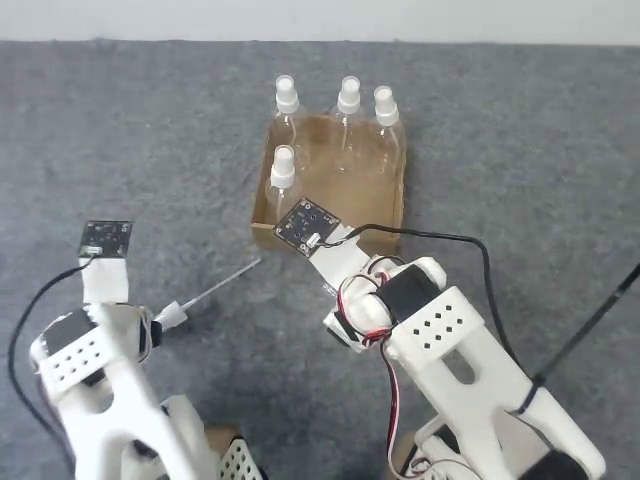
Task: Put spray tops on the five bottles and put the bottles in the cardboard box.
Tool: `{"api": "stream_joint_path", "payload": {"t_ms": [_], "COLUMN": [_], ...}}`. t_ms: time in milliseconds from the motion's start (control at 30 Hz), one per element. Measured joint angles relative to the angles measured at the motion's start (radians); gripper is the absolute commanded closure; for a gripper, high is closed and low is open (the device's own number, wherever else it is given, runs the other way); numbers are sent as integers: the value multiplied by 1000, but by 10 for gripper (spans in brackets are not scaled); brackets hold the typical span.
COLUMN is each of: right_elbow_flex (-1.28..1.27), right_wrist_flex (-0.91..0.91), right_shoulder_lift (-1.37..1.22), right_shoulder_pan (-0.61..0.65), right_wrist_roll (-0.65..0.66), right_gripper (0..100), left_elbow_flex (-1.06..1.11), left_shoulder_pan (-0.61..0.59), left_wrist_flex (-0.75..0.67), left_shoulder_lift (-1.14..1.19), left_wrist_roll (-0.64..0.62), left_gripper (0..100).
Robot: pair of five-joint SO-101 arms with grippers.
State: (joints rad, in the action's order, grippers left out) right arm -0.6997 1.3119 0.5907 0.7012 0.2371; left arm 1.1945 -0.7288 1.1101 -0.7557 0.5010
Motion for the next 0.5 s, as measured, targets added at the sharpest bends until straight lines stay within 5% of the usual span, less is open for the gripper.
{"api": "stream_joint_path", "payload": {"t_ms": [500], "right_elbow_flex": [0], "right_wrist_flex": [0], "right_shoulder_lift": [0], "right_shoulder_pan": [0], "right_wrist_roll": [0], "right_gripper": [982], "left_elbow_flex": [-250], "left_shoulder_pan": [-31], "left_wrist_flex": [-78], "left_shoulder_lift": [519], "left_wrist_roll": [46], "left_gripper": [808]}}
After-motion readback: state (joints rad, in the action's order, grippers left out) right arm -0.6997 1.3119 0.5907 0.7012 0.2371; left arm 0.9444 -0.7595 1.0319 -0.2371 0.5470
